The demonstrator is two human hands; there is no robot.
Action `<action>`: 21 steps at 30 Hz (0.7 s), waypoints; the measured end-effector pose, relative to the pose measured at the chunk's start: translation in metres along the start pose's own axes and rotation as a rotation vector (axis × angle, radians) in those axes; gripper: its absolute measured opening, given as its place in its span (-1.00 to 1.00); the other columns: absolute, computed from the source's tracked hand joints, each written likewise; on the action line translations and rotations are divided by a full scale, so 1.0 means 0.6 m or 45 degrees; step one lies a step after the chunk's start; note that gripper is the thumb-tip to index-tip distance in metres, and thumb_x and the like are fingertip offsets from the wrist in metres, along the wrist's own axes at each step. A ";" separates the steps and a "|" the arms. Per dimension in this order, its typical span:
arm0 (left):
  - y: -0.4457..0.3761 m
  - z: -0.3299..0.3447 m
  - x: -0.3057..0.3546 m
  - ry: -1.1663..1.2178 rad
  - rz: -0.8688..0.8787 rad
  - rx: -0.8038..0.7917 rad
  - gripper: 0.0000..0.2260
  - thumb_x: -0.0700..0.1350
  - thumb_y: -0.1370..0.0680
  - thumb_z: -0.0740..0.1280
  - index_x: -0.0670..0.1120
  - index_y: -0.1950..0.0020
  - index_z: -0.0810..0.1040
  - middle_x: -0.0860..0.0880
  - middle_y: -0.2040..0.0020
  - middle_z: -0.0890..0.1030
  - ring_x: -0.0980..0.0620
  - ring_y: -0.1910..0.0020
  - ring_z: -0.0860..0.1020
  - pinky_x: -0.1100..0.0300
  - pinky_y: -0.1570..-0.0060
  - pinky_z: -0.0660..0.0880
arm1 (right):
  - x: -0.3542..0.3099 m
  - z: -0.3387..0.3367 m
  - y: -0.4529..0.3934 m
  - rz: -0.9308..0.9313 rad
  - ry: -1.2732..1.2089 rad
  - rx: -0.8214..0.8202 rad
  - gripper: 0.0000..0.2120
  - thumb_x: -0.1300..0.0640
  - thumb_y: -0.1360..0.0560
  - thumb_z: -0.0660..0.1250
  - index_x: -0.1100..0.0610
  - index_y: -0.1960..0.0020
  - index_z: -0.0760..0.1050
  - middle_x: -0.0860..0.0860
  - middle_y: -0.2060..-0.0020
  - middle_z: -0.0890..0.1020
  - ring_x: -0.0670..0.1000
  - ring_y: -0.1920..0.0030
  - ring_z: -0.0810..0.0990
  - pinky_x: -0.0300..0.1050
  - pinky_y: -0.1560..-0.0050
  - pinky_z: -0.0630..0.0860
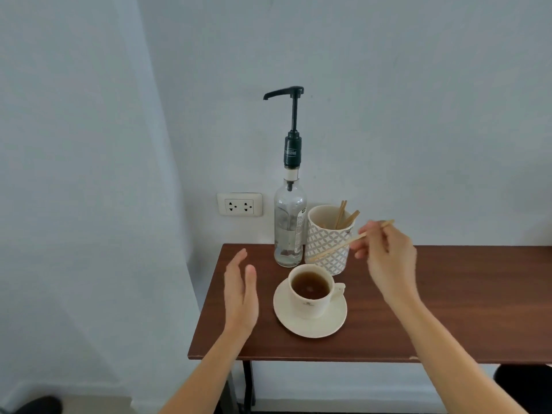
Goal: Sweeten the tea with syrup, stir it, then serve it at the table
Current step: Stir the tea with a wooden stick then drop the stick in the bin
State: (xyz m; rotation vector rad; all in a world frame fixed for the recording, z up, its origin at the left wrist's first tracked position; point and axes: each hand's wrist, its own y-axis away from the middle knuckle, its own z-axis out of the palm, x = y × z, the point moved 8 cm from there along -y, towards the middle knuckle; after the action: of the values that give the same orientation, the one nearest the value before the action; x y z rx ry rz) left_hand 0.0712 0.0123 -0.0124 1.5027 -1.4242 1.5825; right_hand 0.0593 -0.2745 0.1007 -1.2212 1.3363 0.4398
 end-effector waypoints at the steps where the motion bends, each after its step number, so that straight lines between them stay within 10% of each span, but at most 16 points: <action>1: -0.012 -0.033 -0.008 -0.005 -0.005 0.078 -0.57 0.07 -0.70 0.10 -0.09 -0.53 0.34 0.08 -0.45 0.41 0.30 -0.38 0.36 0.24 -0.43 0.25 | 0.002 -0.003 0.004 0.090 -0.138 0.062 -0.69 0.07 -0.66 0.18 0.08 0.19 0.56 0.03 0.39 0.71 -0.07 0.46 0.60 -0.14 0.27 0.50; 12: -0.164 -0.352 -0.275 -0.280 -0.497 0.258 -0.42 0.00 -0.68 0.19 -0.23 -0.60 0.09 -0.28 -0.59 0.09 -0.33 -0.54 0.17 -0.19 -0.47 0.22 | -0.061 0.292 0.267 0.258 -0.281 -0.120 -0.72 0.10 -0.64 0.22 0.11 0.16 0.61 0.06 0.38 0.68 -0.07 0.41 0.58 -0.26 0.36 0.50; 21: -0.240 -0.348 -0.362 -0.290 -0.719 0.047 -0.06 0.30 -0.58 0.22 -0.05 -0.60 -0.39 -0.17 -0.61 -0.40 -0.15 -0.64 -0.23 -0.29 -0.55 -0.08 | 0.052 0.550 0.482 0.273 0.271 -0.660 -0.80 0.12 -0.63 0.26 0.15 0.08 0.61 -0.09 0.40 0.59 0.01 0.29 0.62 0.01 0.18 0.61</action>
State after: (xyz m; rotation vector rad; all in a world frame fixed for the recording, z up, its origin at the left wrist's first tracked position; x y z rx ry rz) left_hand 0.1749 0.3065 -0.1314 1.9396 -0.9527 1.1213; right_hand -0.0121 0.1010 -0.1168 -1.5864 1.6010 0.8674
